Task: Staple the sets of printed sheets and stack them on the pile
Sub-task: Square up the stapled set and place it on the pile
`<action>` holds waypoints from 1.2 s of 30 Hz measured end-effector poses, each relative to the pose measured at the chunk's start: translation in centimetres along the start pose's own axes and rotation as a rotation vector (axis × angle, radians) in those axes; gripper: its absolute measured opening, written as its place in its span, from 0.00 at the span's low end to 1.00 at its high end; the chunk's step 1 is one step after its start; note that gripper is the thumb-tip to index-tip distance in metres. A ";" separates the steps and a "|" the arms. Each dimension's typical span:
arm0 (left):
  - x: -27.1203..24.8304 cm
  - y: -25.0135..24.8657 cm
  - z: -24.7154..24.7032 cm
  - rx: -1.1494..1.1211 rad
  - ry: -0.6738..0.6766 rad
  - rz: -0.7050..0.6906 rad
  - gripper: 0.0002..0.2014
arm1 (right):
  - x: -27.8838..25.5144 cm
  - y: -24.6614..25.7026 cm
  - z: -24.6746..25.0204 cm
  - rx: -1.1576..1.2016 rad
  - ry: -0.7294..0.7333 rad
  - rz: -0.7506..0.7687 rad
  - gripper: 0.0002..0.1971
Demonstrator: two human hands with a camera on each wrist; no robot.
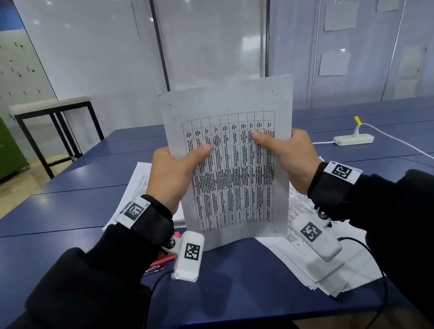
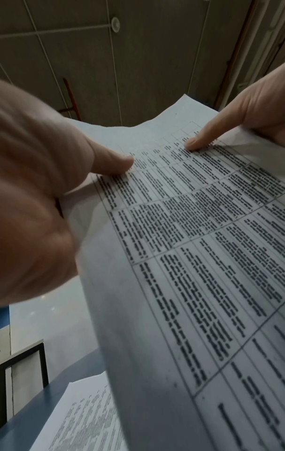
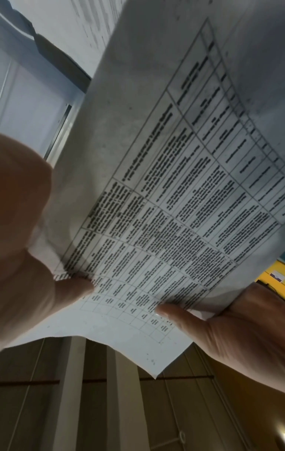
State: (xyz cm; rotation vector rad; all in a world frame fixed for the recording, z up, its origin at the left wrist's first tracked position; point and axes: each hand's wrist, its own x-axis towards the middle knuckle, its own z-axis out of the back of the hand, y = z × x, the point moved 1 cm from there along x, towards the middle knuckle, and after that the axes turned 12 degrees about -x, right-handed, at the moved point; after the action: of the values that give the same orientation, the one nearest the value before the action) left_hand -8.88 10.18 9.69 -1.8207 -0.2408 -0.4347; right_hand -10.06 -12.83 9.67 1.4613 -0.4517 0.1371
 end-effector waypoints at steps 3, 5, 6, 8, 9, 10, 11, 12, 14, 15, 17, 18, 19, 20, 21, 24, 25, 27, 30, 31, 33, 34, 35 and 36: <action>-0.1 0.1 0.1 0.018 0.023 0.030 0.12 | -0.2 -0.4 0.1 -0.001 -0.007 -0.003 0.07; 0.0 0.1 0.2 0.014 0.015 0.031 0.11 | -0.2 -0.4 0.1 0.008 0.001 -0.008 0.07; 0.0 0.2 0.3 0.019 0.015 0.030 0.10 | -0.2 -0.4 0.1 0.005 0.005 -0.010 0.07; -0.1 0.6 0.5 0.073 0.031 0.035 0.09 | -0.3 -0.5 0.1 -0.011 0.009 -0.021 0.05; -0.4 0.7 0.5 0.109 0.039 0.034 0.12 | -0.3 -0.7 0.0 -0.020 0.010 -0.029 0.05; -0.6 1.0 0.6 0.143 0.033 0.034 0.17 | -0.4 -0.8 0.0 -0.030 0.016 -0.033 0.05; -0.8 1.1 0.6 0.141 0.035 0.026 0.18 | -0.5 -0.9 0.0 -0.037 0.024 -0.034 0.05; -0.9 1.2 0.7 0.126 0.039 0.026 0.16 | -0.5 -0.9 0.0 -0.042 0.032 -0.035 0.06; -0.9 1.4 1.0 0.116 0.059 0.038 0.25 | -0.6 -0.9 0.1 -0.040 0.043 -0.030 0.07; -0.7 1.6 1.2 0.106 0.063 0.054 0.26 | -0.6 -0.9 0.2 -0.032 0.047 -0.028 0.07; -0.6 1.8 1.5 0.111 0.084 0.072 0.29 | -0.5 -0.8 0.2 -0.013 0.054 -0.028 0.09; -0.4 2.0 1.7 0.111 0.091 0.083 0.30 | -0.5 -0.8 0.2 -0.008 0.055 -0.026 0.09; -0.6 1.9 1.6 0.113 0.085 0.092 0.30 | -0.5 -0.9 0.1 -0.010 0.053 -0.021 0.09; -0.8 1.7 1.5 0.110 0.077 0.099 0.29 | -0.6 -0.9 0.0 -0.018 0.050 -0.017 0.09; -1.2 1.5 1.3 0.115 0.074 0.104 0.29 | -0.7 -0.9 -0.1 -0.026 0.046 -0.013 0.09; -1.6 1.0 1.1 0.112 0.054 0.095 0.21 | -0.9 -0.9 -0.2 -0.022 0.048 -0.007 0.13; -1.6 1.0 1.2 0.107 0.053 0.088 0.23 | -0.7 -1.0 -0.2 -0.031 0.049 -0.007 0.14; -1.7 0.9 1.4 0.097 0.050 0.088 0.28 | -0.7 -1.1 0.0 -0.056 0.051 0.004 0.13; -1.9 1.5 2.0 0.102 0.065 0.139 0.43 | -0.9 -1.5 -0.1 -0.065 0.056 0.015 0.08; -2.1 1.3 1.9 0.096 0.060 0.140 0.40 | -1.0 -1.4 -0.2 -0.060 0.061 0.018 0.06; -2.5 0.2 1.5 0.097 0.055 0.117 0.18 | -1.0 -1.3 -0.3 -0.051 0.091 0.009 0.07; -2.5 -0.2 1.7 0.120 0.050 0.112 0.11 | -1.0 -1.1 -0.5 -0.036 0.120 0.003 0.08; -2.6 -1.0 2.1 0.142 0.051 0.100 0.08 | -1.0 -1.0 -0.8 -0.017 0.157 -0.007 0.09; -2.8 -1.8 2.7 0.160 0.056 0.082 0.08 | -1.2 -0.8 -1.2 -0.014 0.205 -0.023 0.11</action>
State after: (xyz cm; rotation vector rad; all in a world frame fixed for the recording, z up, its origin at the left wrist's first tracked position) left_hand -11.62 13.44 9.43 -1.6530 -0.1572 -0.3971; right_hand -10.58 -11.53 8.47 1.4214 -0.2687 0.2626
